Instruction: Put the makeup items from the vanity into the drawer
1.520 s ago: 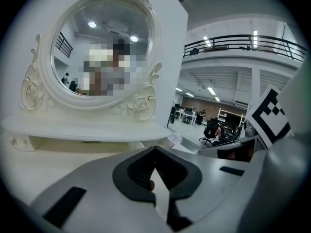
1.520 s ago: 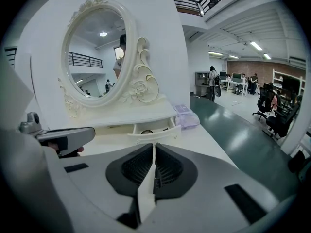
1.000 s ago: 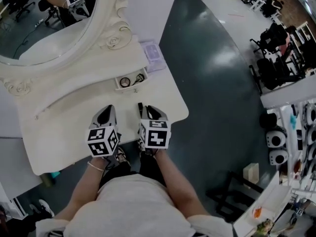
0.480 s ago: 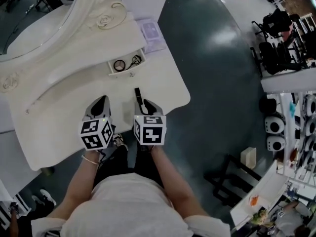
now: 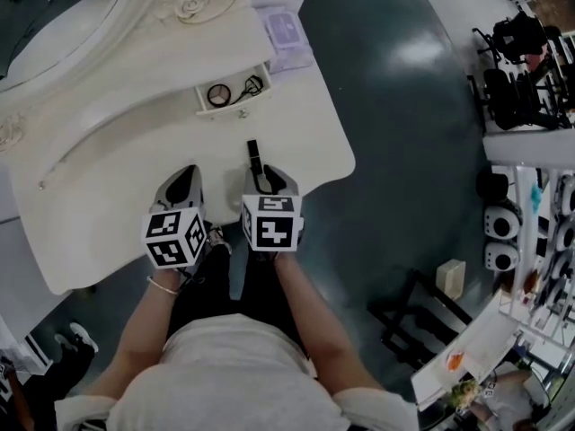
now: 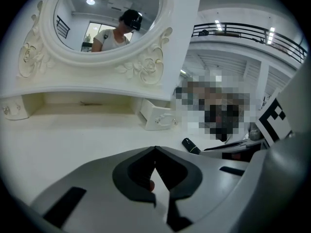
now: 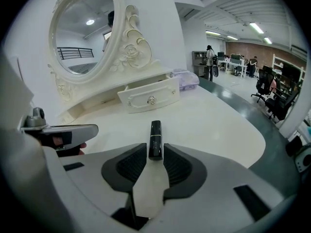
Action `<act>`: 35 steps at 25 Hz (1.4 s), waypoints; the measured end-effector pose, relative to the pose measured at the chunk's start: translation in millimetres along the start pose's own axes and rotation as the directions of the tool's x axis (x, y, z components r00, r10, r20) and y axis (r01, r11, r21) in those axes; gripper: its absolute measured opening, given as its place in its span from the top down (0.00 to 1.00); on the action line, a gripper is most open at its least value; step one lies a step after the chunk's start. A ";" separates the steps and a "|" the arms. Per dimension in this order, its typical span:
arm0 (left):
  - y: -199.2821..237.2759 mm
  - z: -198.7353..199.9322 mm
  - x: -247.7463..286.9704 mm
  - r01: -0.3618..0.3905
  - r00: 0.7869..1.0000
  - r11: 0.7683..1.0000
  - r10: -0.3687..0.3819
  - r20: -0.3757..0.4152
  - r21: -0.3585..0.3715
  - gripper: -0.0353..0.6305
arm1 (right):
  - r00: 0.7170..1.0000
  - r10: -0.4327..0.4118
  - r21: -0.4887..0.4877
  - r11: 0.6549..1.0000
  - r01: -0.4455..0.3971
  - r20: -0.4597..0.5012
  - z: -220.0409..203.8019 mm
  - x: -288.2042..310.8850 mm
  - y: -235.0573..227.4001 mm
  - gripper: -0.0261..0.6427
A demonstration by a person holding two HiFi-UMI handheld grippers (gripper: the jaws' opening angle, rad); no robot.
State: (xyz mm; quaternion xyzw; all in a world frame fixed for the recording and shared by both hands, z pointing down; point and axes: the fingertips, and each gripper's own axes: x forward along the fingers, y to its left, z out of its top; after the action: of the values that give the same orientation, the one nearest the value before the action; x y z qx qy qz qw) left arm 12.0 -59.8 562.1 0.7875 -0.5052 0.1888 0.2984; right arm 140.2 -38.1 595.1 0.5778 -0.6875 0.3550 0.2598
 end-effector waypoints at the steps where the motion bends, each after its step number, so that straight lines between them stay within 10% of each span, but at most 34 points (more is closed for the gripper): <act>1: 0.5 -3.2 0.2 -0.003 1.000 1.000 0.003 -0.005 -0.004 0.94 | 1.000 -0.002 -0.004 1.000 0.002 -0.005 -1.9 1.7 -0.1 0.81; 35: 0.6 -6.3 3.6 -0.028 0.999 0.998 0.029 0.014 -0.064 0.94 | 1.000 0.003 -0.055 0.998 -0.005 -0.031 -1.1 2.9 7.7 0.82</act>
State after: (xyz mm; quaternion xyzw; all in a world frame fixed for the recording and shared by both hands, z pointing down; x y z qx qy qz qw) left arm 13.0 -58.3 569.2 0.7716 -0.5243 0.1711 0.3170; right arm 132.1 -38.4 596.6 0.5634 -0.6940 0.3455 0.2856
